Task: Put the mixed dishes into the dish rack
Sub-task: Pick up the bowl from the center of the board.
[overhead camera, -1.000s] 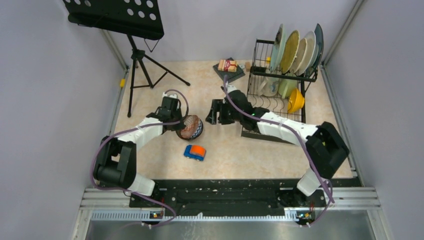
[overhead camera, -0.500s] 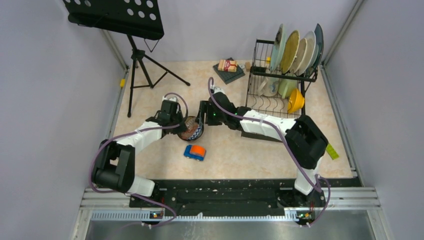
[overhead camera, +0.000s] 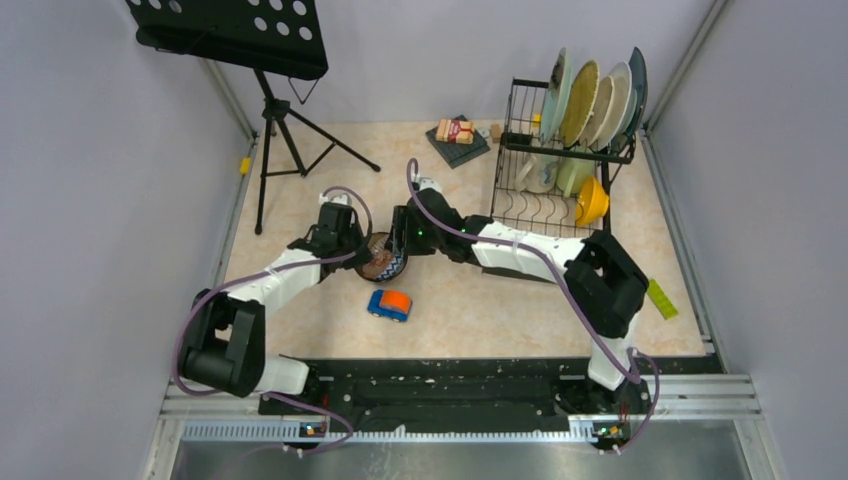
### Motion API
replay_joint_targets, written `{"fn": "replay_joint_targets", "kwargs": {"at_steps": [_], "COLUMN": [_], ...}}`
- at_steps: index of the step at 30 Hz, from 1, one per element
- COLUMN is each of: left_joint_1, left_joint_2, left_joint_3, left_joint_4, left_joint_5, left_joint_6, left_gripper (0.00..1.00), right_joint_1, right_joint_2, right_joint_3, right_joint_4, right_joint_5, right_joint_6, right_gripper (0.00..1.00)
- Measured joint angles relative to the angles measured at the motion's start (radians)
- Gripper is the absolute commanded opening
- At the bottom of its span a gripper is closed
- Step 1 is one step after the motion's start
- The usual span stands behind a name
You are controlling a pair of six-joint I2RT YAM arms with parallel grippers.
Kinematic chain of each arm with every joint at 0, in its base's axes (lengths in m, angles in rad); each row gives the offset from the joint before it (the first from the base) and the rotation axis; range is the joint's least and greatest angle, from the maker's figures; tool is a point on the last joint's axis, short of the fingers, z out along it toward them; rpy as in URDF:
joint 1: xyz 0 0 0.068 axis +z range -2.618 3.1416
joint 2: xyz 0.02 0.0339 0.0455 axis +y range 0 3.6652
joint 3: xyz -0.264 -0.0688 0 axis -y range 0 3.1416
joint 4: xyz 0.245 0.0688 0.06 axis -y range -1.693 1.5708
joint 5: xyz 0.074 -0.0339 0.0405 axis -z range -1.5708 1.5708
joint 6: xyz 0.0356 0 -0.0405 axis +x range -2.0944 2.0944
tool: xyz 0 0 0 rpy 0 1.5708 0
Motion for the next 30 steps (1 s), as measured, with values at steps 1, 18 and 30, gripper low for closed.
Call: {"fn": "replay_joint_targets", "kwargs": {"at_steps": [1, 18, 30], "left_joint_1": [0.000, 0.000, 0.000], "left_joint_2": [0.000, -0.028, -0.064], "left_joint_3": [-0.001, -0.041, -0.042], "left_joint_4": [0.005, 0.050, 0.050], "left_joint_5": [-0.003, 0.003, 0.000], "left_joint_6": [0.000, -0.015, -0.021], "left_gripper": [0.21, 0.21, 0.22], "right_joint_1": [0.003, 0.045, 0.046], "right_joint_2": [0.005, 0.103, 0.152], "right_joint_3": [0.006, 0.136, 0.203], "right_joint_4": [-0.003, -0.155, -0.216], "right_joint_5": [0.003, 0.162, 0.212], "right_joint_6": [0.001, -0.011, -0.051], "right_gripper": [0.52, 0.36, 0.10]}}
